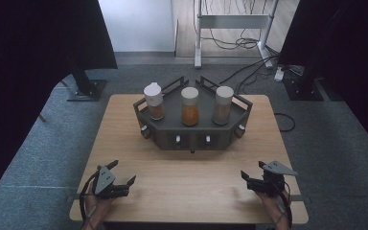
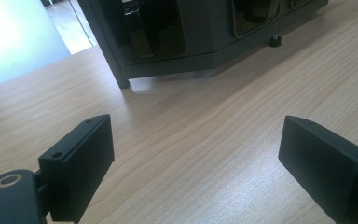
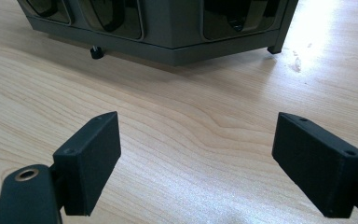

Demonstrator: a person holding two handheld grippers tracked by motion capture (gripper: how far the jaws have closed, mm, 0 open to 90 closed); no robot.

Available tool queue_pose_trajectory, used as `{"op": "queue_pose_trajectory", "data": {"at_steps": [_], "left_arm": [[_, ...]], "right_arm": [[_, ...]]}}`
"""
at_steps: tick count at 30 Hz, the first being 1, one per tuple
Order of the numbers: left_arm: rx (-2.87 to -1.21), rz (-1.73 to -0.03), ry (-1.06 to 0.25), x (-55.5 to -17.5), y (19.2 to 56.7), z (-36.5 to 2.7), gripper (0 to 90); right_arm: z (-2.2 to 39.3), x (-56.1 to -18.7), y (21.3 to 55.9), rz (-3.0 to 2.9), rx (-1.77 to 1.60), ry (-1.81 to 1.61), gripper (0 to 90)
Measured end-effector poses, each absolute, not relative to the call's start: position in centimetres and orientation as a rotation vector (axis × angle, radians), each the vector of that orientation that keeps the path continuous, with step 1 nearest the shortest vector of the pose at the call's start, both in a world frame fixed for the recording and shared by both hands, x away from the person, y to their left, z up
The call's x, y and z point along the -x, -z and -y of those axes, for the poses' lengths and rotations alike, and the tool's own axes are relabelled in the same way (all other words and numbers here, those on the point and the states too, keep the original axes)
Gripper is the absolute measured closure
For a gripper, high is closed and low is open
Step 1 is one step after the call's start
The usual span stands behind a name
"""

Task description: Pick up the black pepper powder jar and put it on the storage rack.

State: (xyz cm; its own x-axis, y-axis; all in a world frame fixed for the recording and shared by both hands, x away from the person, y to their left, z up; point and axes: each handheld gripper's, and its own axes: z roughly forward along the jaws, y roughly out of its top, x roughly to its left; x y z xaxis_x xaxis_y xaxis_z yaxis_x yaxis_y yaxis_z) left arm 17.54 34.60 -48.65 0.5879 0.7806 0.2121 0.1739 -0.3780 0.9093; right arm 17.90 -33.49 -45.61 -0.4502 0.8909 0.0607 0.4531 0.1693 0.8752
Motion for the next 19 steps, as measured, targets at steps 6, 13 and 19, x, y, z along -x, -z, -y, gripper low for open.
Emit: {"op": "queue_pose_trajectory", "data": {"at_steps": [6,13,19], "left_arm": [[-1.876,-0.769,-0.808,-17.58,48.65,-34.59,10.0],[-1.877,-0.766,-0.809,-17.60,48.64,-34.56,10.0],[-1.878,-0.763,-0.809,-17.64,48.64,-34.52,10.0]], "right_arm": [[33.44,-17.89,45.75,-1.979,-1.269,-1.220,14.9],[33.41,-17.70,45.85,-1.972,-1.271,-1.222,14.6],[33.23,-17.68,45.88,-1.976,-1.265,-1.212,14.5]]}}
